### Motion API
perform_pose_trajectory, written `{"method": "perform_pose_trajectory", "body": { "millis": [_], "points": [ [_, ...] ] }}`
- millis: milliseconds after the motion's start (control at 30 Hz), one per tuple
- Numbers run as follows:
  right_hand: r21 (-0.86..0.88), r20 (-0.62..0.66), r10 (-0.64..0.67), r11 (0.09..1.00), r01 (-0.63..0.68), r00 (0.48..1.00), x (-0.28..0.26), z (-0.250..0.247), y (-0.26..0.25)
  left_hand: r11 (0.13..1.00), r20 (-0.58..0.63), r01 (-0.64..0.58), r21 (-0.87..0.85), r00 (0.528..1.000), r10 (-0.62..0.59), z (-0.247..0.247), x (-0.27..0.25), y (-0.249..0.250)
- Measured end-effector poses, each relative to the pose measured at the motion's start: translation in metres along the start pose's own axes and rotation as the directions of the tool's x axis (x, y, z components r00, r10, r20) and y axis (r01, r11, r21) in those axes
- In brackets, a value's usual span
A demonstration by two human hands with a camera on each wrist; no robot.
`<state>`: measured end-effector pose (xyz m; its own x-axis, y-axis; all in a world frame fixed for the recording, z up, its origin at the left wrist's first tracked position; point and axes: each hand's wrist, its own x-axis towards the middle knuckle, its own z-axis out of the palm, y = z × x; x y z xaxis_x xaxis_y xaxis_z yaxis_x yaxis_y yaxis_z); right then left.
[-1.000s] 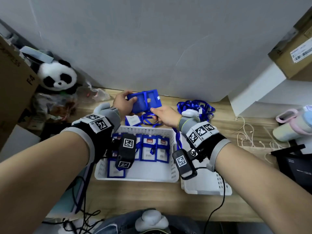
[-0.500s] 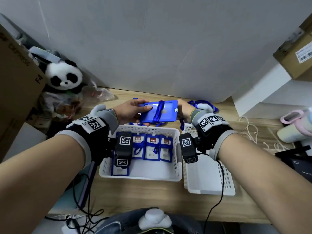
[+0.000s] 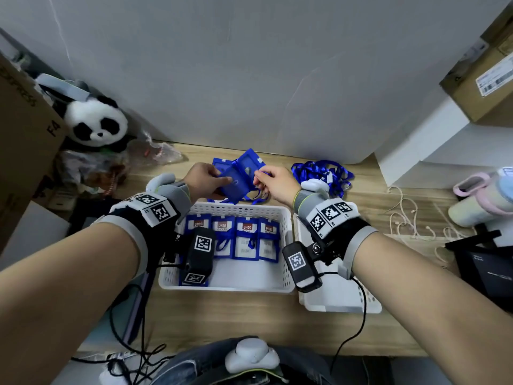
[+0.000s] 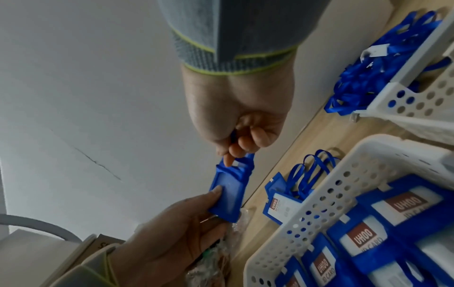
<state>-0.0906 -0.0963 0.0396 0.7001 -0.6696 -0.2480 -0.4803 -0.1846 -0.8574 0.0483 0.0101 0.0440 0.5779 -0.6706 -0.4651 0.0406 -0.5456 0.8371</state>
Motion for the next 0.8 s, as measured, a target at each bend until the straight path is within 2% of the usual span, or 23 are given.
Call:
{"method": "perform_pose_trajectory", "body": {
  "millis": [167,267,400,500,667,800],
  "points": [
    [-0.089,-0.095,-0.03,0.996,0.022,0.995,-0.001,-0.001,-0.005,1.0,0.162,-0.024,-0.01,0.987,0.025,0.005,-0.008,0.003],
    [-0.101,-0.12,-0.026,0.995,0.014,0.992,-0.001,0.002,-0.006,0.999,0.216,-0.04,-0.012,0.975,0.042,0.008,-0.012,0.005],
    [-0.039,-0.236,0.002,0.999,-0.011,0.972,0.003,0.004,-0.004,0.996,0.222,-0.015,-0.093,0.974,0.035,0.014,-0.018,0.007],
    [-0.134,-0.283,-0.045,0.991,0.006,0.958,0.005,0.003,-0.002,0.988,0.235,0.008,-0.153,0.972,0.028,0.017,-0.02,0.007],
    [-0.34,-0.214,-0.188,0.934,0.108,0.959,0.0,0.003,-0.003,0.979,0.247,0.006,-0.204,0.968,0.046,0.02,-0.018,0.009],
    [-0.494,-0.044,-0.236,0.85,0.184,0.971,-0.006,0.002,-0.003,0.978,0.23,0.022,-0.209,0.973,0.027,0.019,-0.017,0.007]
  ]
}}
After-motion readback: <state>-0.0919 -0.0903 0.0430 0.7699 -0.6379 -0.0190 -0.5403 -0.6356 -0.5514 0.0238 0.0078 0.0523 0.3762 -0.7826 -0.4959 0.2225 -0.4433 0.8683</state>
